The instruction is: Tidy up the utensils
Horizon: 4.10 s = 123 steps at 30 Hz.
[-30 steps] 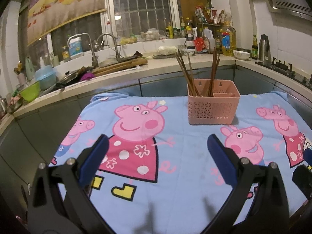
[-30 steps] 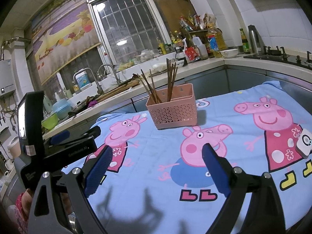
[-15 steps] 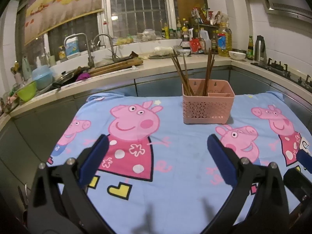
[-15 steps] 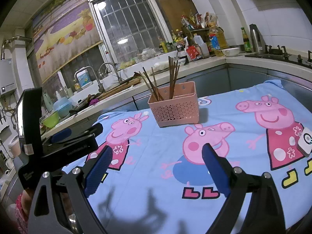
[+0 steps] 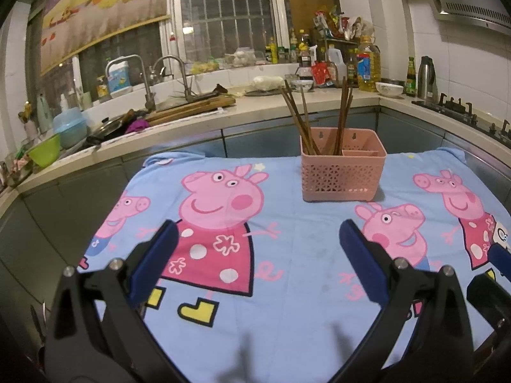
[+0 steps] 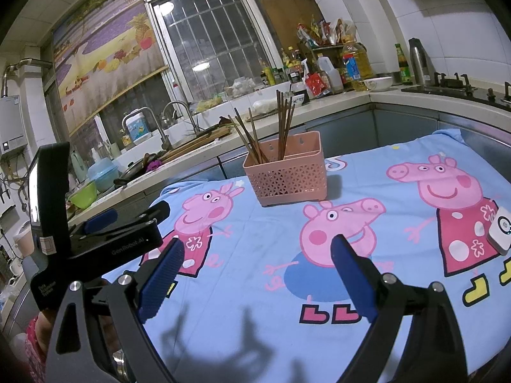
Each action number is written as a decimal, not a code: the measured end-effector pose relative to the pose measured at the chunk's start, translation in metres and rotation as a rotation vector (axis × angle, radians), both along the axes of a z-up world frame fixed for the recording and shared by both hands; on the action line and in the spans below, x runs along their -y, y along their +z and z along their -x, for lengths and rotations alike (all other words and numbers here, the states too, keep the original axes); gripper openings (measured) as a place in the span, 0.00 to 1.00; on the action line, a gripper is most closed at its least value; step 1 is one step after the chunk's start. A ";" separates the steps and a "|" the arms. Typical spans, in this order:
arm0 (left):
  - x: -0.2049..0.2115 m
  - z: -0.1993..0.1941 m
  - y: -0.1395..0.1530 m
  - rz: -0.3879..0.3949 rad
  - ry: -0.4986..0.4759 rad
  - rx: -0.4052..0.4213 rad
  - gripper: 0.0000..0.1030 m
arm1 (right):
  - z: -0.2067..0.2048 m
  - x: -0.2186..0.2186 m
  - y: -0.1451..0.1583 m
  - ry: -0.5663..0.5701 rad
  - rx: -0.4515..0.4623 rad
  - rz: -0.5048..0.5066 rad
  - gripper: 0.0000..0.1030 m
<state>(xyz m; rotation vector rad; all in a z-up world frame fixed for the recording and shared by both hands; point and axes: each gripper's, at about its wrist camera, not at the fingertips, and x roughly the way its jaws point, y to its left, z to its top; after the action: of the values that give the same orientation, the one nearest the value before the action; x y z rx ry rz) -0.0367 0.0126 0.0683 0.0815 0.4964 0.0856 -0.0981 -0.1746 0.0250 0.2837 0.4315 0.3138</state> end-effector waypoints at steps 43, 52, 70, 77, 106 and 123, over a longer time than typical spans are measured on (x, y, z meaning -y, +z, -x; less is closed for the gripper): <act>-0.010 0.003 0.010 -0.019 0.027 0.031 0.94 | 0.000 0.001 0.001 0.001 -0.001 0.000 0.57; -0.010 0.003 0.010 -0.041 0.040 0.038 0.94 | 0.000 0.000 0.001 0.001 -0.001 0.000 0.57; -0.001 0.003 0.004 -0.056 0.025 0.005 0.94 | 0.000 0.001 0.001 0.000 -0.001 0.000 0.57; 0.000 0.002 0.002 -0.062 0.036 0.006 0.94 | 0.000 0.000 0.001 0.001 -0.002 0.000 0.57; 0.000 0.006 -0.003 -0.102 0.065 0.018 0.94 | 0.000 0.001 0.002 0.000 -0.003 -0.001 0.57; 0.002 0.005 -0.013 -0.098 0.024 -0.018 0.94 | 0.000 0.002 0.002 0.001 -0.005 -0.003 0.57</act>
<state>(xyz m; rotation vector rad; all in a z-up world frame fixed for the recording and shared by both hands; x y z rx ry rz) -0.0416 0.0106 0.0555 0.1728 0.5111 0.1328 -0.0979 -0.1761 0.0274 0.2872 0.4363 0.3148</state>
